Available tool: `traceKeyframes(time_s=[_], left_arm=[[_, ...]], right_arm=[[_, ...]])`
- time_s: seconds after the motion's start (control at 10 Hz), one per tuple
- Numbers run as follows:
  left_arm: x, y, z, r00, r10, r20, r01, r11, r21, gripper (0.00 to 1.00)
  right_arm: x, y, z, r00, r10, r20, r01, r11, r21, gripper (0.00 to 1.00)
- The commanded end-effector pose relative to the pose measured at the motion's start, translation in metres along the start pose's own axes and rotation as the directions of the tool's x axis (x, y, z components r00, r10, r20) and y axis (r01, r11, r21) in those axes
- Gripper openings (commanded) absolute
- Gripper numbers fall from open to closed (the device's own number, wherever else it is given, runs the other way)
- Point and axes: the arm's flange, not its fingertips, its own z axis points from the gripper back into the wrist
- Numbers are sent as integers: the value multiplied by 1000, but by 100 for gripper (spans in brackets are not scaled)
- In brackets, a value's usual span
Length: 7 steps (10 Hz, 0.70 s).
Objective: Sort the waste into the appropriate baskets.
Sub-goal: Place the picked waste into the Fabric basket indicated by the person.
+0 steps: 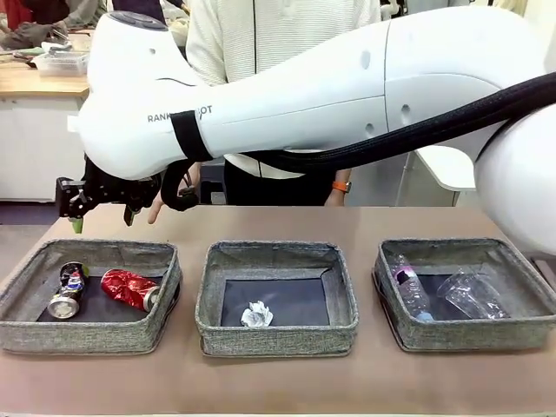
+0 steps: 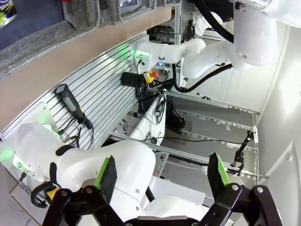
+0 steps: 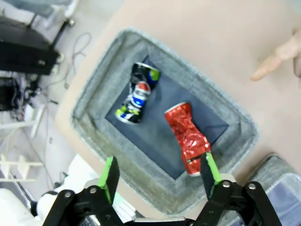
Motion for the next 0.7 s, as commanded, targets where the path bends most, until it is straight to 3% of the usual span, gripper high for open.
traceKeyframes(time_s=[0.0, 0.3, 0.6], left_arm=[[0, -2, 2, 1000, 10, -2, -10, 1000, 2, 100], [0, -2, 2, 1000, 10, -2, -10, 1000, 2, 100], [0, -2, 2, 1000, 10, -2, -10, 1000, 2, 100]], right_arm=[[-2, -2, 9, 999, -21, 28, 21, 999, -24, 100], [-5, -11, 21, 999, -41, -15, 41, 999, -1, 100], [-48, -48, 100, 990, -141, 1, 141, 989, -41, 100]])
